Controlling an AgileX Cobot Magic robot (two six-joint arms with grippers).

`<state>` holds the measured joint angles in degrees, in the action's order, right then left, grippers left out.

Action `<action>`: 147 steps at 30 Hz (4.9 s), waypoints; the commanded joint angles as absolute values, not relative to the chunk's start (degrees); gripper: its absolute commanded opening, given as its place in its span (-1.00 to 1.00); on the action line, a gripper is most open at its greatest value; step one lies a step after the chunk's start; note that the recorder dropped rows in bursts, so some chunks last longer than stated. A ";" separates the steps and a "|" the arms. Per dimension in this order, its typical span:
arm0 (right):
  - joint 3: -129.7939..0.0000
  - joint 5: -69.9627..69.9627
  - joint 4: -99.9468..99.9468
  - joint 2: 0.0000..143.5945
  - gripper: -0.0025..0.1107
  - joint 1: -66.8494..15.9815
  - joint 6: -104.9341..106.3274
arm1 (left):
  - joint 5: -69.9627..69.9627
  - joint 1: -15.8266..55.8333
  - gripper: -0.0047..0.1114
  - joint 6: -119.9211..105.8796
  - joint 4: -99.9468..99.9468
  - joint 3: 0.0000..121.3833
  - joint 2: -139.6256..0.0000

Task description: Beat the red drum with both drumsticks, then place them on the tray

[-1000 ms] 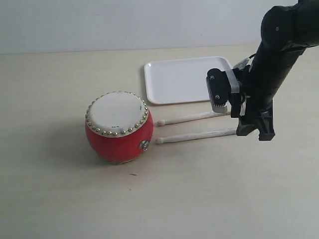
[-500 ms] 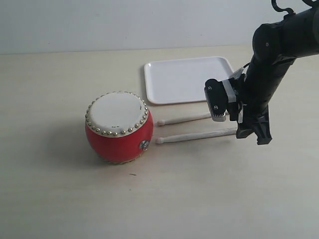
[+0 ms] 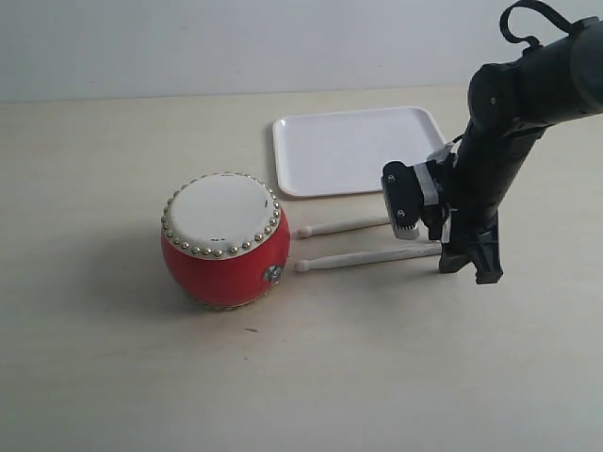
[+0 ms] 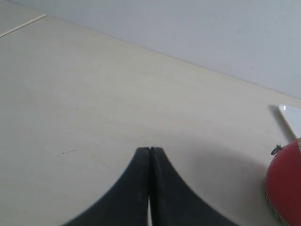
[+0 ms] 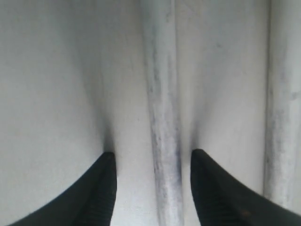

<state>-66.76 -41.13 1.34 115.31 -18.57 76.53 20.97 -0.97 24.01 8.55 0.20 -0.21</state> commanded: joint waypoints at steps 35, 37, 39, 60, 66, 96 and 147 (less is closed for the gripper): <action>-67.26 -40.52 1.32 115.70 -0.96 -18.70 76.37 | 20.54 -1.04 -0.92 24.20 8.73 0.00 0.00; -67.26 -40.65 1.43 115.25 -0.96 -18.70 76.37 | 20.54 -1.04 -0.92 24.20 8.73 0.00 0.00; -67.26 -40.76 1.43 114.54 -0.96 -18.70 76.37 | 20.54 -1.04 -0.92 24.20 8.73 0.00 0.00; -67.26 -53.55 0.00 104.04 -0.96 -18.70 71.26 | 20.54 -1.04 -0.92 24.20 8.73 0.00 0.00; -67.26 -54.53 0.00 99.83 -0.96 -18.70 66.75 | 20.54 -1.04 -0.92 24.20 8.73 0.00 0.00; -67.26 -62.90 28.57 92.73 -0.96 -18.70 38.89 | -7.52 -1.04 -0.92 24.37 10.27 0.00 0.00; -67.26 -67.95 55.47 92.73 -0.96 -18.70 49.38 | 15.19 -1.04 -0.92 71.71 93.79 24.68 -71.92</action>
